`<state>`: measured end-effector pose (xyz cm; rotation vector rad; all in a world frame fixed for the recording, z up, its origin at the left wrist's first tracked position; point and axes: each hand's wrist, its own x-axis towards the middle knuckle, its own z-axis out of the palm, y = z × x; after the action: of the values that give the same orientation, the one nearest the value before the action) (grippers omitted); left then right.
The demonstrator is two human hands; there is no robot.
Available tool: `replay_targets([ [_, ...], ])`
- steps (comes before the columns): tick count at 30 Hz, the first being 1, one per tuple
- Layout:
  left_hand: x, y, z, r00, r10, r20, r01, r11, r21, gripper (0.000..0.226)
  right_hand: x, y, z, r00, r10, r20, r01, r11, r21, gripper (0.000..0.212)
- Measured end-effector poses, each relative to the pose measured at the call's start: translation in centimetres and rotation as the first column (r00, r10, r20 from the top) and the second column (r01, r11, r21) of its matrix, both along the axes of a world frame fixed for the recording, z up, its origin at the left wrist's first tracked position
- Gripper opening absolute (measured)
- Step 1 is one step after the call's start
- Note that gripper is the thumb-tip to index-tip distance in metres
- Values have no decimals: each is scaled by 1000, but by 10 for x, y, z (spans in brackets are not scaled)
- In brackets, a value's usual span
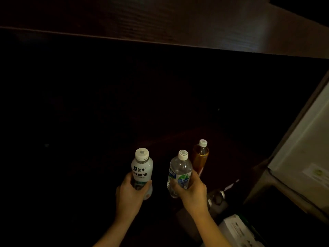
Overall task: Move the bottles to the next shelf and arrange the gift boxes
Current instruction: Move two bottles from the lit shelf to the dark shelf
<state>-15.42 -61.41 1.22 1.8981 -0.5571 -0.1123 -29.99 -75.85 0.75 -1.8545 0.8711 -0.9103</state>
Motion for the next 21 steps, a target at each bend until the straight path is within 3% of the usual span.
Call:
replay_targets([
  [10, 4, -12, -19, 983, 180, 21, -181, 983, 30, 64, 30, -44, -21, 980, 196, -25, -196, 980, 28, 61],
  [21, -3, -22, -23, 972, 229, 57, -231, 972, 35, 63, 38, -66, -26, 961, 274, -32, -272, 961, 41, 66],
])
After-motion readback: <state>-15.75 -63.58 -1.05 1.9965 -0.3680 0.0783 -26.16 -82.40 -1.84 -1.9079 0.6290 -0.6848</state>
